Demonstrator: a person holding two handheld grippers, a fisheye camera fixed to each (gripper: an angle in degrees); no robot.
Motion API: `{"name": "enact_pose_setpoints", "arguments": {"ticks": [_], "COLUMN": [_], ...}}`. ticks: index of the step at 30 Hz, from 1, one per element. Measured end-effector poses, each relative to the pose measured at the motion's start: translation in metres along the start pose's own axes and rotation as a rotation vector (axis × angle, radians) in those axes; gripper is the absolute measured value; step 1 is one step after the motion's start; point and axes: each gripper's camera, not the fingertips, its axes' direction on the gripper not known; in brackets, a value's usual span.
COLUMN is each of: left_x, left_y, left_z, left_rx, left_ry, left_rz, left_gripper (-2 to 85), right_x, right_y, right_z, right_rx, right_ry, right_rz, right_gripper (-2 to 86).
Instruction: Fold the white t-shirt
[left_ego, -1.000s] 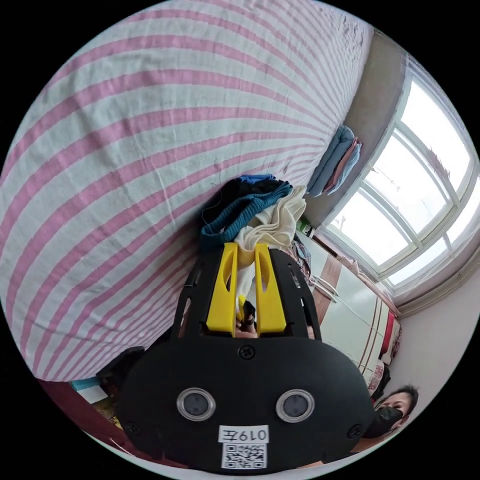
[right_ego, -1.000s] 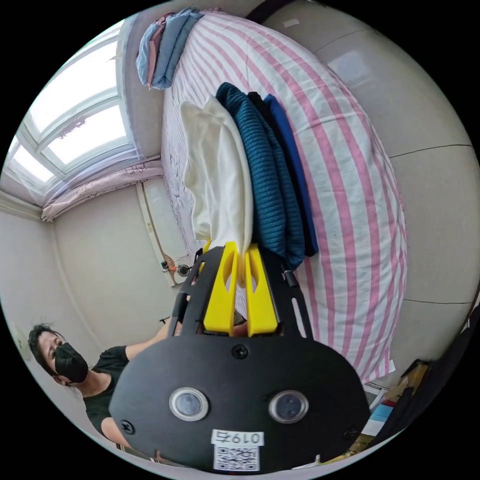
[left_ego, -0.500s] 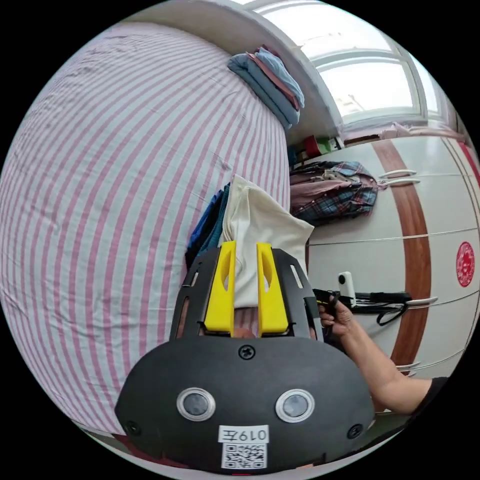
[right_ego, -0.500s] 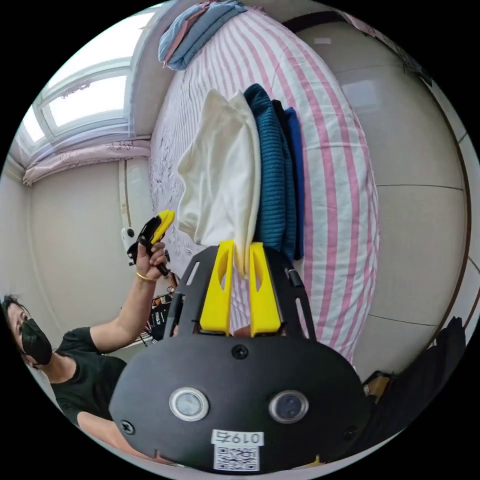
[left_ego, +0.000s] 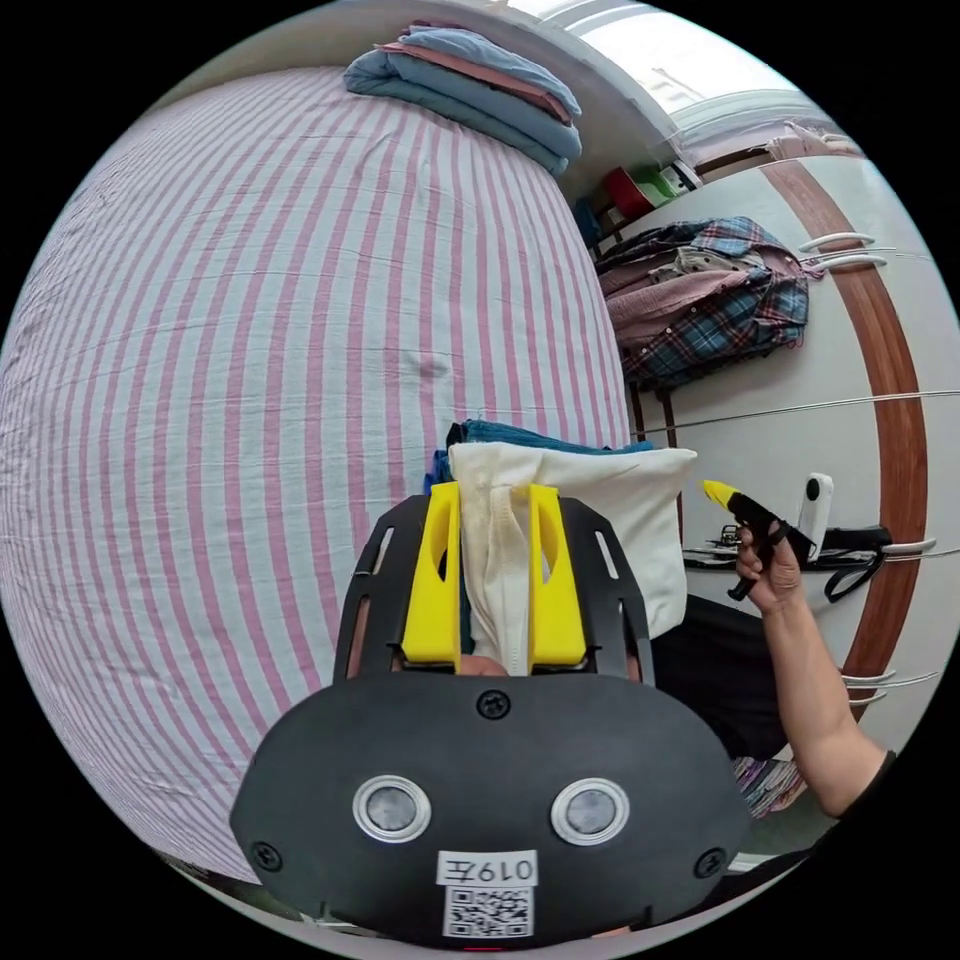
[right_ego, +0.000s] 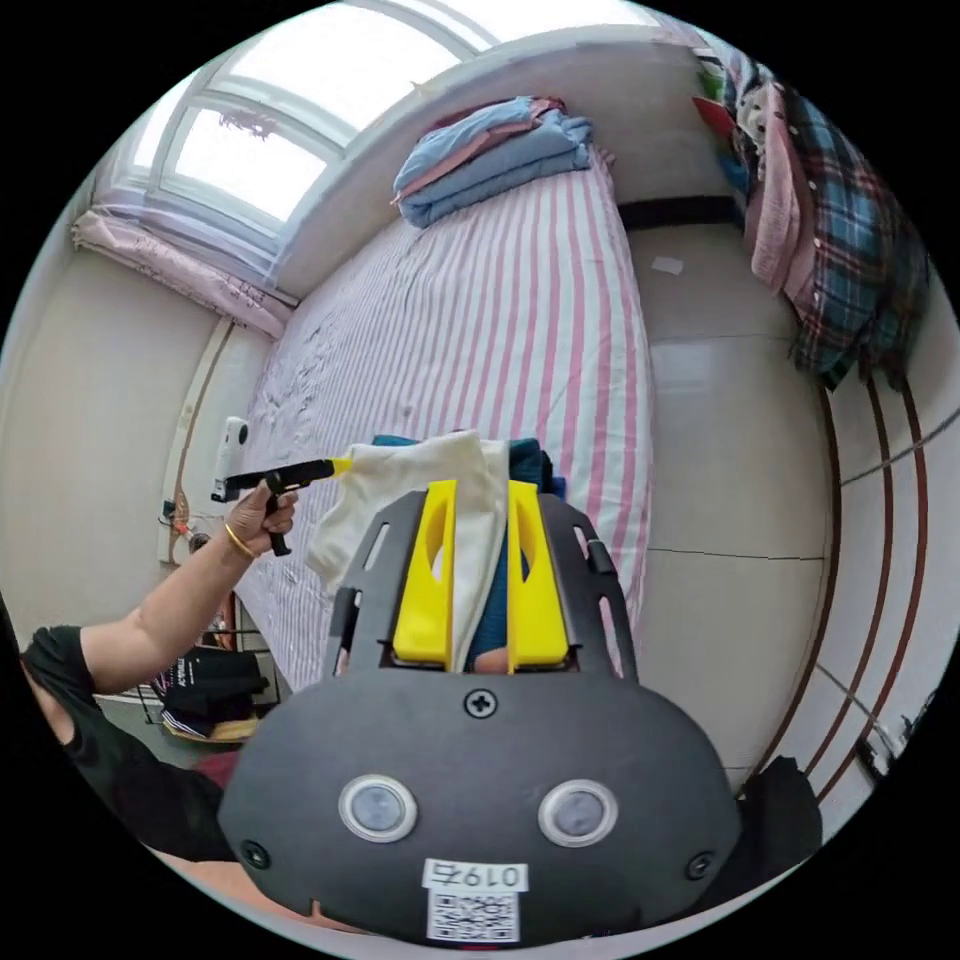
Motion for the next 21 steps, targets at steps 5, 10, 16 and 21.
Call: {"name": "enact_pose_setpoints", "arguments": {"ticks": [5,10,16,21], "left_x": [0.002,0.001,-0.011,-0.042], "left_y": [-0.006,-0.011,-0.018,-0.022], "left_z": [-0.005,-0.027,-0.047,-0.071], "left_rx": [-0.043,-0.031,-0.026,-0.028], "left_ry": [0.029,0.089,0.138,0.303], "left_rz": [0.026,0.059,0.082,-0.026], "left_gripper": [5.0,3.2,4.3,4.4], "right_x": [-0.020,-0.025,-0.039,-0.056], "right_y": [-0.003,0.011,0.027,0.033], "right_z": [0.014,0.000,-0.017,-0.029], "right_rx": [-0.048,0.006,-0.008,-0.047], "right_ry": [0.001,-0.047,-0.004,0.047], "right_rz": [-0.040,0.010,0.039,0.068], "right_gripper": [8.3,-0.1,0.6,5.8]}}
